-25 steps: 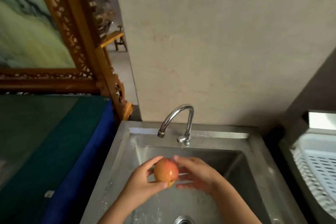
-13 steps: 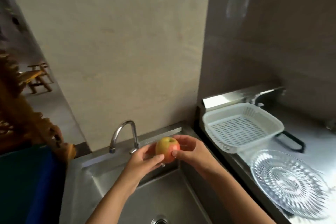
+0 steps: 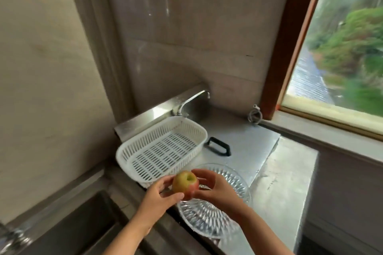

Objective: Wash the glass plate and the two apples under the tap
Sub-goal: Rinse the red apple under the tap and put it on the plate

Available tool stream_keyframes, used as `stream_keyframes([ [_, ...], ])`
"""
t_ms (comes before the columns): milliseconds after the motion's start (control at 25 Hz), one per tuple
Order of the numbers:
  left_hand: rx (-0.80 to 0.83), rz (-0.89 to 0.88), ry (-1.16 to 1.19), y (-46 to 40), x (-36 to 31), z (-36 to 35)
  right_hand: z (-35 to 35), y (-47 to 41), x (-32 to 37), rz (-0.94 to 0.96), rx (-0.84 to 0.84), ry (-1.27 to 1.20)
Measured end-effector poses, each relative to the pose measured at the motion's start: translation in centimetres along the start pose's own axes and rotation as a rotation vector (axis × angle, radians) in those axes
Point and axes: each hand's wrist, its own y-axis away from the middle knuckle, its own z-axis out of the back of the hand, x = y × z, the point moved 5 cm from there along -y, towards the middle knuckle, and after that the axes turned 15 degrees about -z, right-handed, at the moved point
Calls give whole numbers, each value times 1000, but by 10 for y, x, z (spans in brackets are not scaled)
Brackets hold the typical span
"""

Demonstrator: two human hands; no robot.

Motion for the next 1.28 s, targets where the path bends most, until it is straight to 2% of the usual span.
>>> stream_keyframes([
  [240, 184, 118, -149, -68, 62, -66, 66, -68, -66, -37, -40, 49],
  [600, 177, 191, -231, -87, 107, -81, 77, -104, -117, -100, -48, 41],
  [1000, 147, 235, -210, -80, 97, -90, 85, -94, -118, -177, 1, 16],
  [1120, 116, 259, -191, -70, 77, -81, 94, -77, -105, -185, -32, 15],
  [1280, 25, 200, -135, -50, 32, -53, 93, -49, -70, -120, -58, 31],
])
